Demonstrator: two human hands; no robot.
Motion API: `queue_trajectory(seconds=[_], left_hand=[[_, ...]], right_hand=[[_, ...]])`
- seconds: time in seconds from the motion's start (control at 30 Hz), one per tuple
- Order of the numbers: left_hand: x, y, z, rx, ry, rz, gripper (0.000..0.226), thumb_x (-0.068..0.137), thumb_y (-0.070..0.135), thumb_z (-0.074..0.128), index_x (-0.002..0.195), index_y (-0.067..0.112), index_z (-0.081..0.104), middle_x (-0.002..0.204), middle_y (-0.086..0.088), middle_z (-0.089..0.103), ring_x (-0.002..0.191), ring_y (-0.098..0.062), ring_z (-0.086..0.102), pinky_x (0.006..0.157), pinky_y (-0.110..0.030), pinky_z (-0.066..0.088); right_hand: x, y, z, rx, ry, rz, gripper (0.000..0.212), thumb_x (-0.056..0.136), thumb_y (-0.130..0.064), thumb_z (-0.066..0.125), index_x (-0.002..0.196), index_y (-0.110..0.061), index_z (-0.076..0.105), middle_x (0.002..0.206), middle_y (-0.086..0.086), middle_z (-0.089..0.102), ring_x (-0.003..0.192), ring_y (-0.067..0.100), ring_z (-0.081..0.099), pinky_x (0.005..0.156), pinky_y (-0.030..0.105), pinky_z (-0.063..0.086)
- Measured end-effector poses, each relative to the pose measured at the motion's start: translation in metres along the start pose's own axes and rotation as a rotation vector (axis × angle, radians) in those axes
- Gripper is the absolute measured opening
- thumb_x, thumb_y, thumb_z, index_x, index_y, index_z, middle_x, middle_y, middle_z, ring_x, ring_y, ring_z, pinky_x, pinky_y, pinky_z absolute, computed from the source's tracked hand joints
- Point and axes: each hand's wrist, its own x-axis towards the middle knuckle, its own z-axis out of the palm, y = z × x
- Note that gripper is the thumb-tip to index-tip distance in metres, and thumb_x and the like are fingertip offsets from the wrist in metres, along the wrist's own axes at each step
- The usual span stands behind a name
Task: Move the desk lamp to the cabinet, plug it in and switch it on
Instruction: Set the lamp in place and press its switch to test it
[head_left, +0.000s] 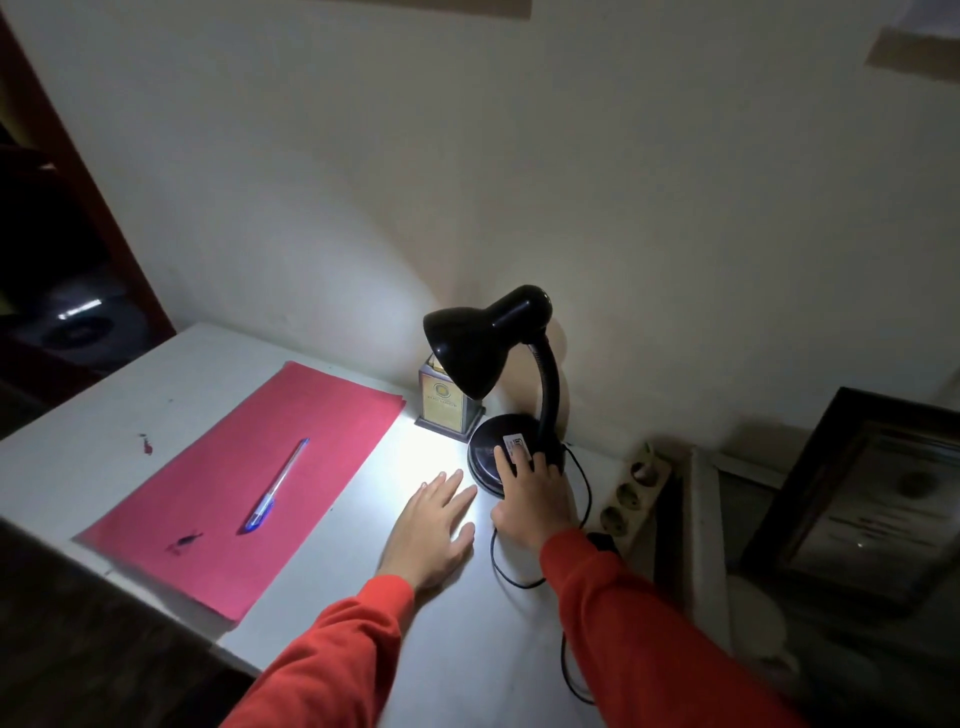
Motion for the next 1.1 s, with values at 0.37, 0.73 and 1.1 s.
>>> queue_trajectory(seconds=[0.37,0.73,1.1], left_hand=[[-0.0003,-0.0014,0.0011,-0.01,0.016,-0.011,0.054,0.086,0.039,0.042,0.139,0.028,0.039,0.156,0.001,0.03,0.145,-0.02,0.021,0.121,-0.036,0.015],[0.0,-0.0009,0.0028,-0.009,0.026,-0.017,0.055,0.086,0.04,0.039,0.14,0.028,0.038,0.155,0.001,0.031,0.145,-0.021,0.022,0.121,-0.038,0.017],[0.0029,-0.0022,-0.0008,0.033,-0.016,0.01,0.06,0.086,0.046,0.041,0.142,0.028,0.034,0.157,-0.002,0.027,0.145,-0.023,0.021,0.115,-0.042,0.025]], right_hand=[[-0.0008,-0.0032,-0.0031,0.004,-0.003,0.003,0.074,0.081,-0.025,0.052,0.148,-0.014,0.023,0.148,0.012,0.036,0.119,0.033,0.042,0.096,0.042,0.037],[-0.0015,-0.0054,-0.0007,-0.022,0.025,0.017,0.063,0.089,-0.014,0.045,0.148,-0.013,0.022,0.143,0.013,0.039,0.117,0.034,0.044,0.095,0.042,0.039],[-0.0005,-0.0067,0.0002,-0.042,-0.002,0.02,0.064,0.092,-0.02,0.046,0.149,-0.01,0.017,0.154,0.015,0.027,0.129,0.037,0.035,0.104,0.045,0.035]])
